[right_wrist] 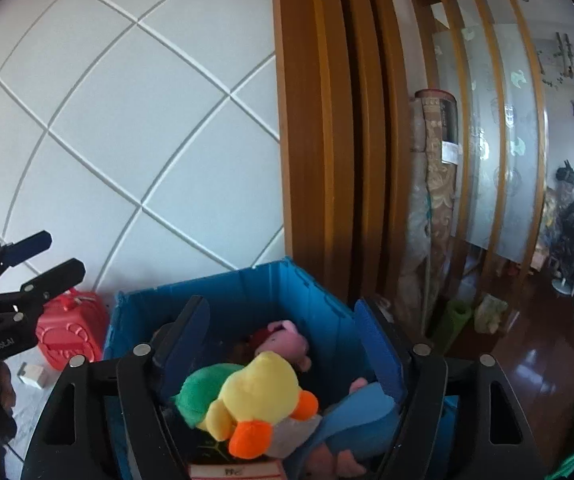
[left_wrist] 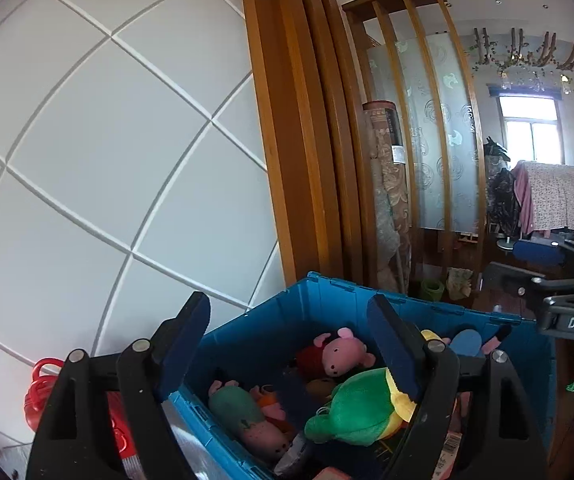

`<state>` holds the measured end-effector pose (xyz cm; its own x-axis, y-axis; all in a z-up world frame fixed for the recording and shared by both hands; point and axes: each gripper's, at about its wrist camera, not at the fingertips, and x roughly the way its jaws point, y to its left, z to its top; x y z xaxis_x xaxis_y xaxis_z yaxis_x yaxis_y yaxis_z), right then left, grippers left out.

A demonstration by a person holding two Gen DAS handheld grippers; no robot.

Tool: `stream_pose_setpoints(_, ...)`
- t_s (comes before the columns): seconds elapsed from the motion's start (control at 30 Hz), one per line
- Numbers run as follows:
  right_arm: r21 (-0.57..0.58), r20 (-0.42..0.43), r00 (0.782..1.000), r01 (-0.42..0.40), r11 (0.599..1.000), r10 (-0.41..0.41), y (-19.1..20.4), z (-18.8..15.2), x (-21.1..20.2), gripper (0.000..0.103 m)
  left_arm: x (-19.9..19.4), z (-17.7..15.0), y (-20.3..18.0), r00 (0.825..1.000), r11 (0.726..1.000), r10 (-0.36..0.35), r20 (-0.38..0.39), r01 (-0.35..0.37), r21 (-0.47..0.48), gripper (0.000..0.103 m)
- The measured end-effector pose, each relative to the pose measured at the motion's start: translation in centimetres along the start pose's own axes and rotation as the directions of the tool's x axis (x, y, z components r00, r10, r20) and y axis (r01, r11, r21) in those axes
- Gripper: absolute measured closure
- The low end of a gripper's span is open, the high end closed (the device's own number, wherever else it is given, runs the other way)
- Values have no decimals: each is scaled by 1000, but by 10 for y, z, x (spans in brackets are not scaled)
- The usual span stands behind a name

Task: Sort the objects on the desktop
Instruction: 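Open both grippers to drop the plush toy into the crate, then move both grippers back toward the green wipes pack and white medicine boxes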

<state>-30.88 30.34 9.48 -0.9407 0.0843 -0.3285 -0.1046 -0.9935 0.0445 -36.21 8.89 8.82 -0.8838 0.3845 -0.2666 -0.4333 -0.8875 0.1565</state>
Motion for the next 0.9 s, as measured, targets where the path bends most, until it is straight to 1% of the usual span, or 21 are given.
stream_pose_setpoints(0.07,1,24,999,-29,1000,29,6,-6,-12,19,-5,-8,-1,999,999,42,-8,-41,19,22)
stream_pose_setpoints(0.17,-10,61,996,-65,998,65,16,-18,-31,12,-28,-28,4,996,996,86,1,-86,25,22)
stream_pose_setpoints(0.23,-26,83,994,-74,997,76,25,-27,-45,10,-38,-38,9,994,994,109,-1,-109,26,20)
stream_pose_setpoints(0.3,-36,89,992,-90,995,93,36,-36,-56,7,-51,-49,18,989,989,145,-6,-144,21,2)
stream_pose_setpoints(0.33,-35,92,991,-96,995,99,41,-40,-62,6,-58,-52,22,987,987,158,-1,-158,17,0)
stream_pose_setpoints(0.4,-33,96,989,-109,993,112,54,-49,-72,6,-75,-63,34,985,985,172,3,-172,6,0)
stream_pose_setpoints(0.47,-34,98,988,-113,993,116,65,-56,-80,6,-89,-73,45,981,981,193,-11,-193,8,0)
stream_pose_setpoints(0.6,-18,90,985,-147,989,148,97,-67,-96,6,-119,-98,73,974,975,223,-41,-223,1,0)
stream_pose_setpoints(0.77,-12,77,983,-165,986,166,144,-85,-112,4,-154,-123,108,956,959,284,-65,-284,10,0)
stream_pose_setpoints(0.9,-7,44,981,-187,982,188,184,-104,-121,4,-183,-144,135,942,944,328,-70,-329,-2,0)
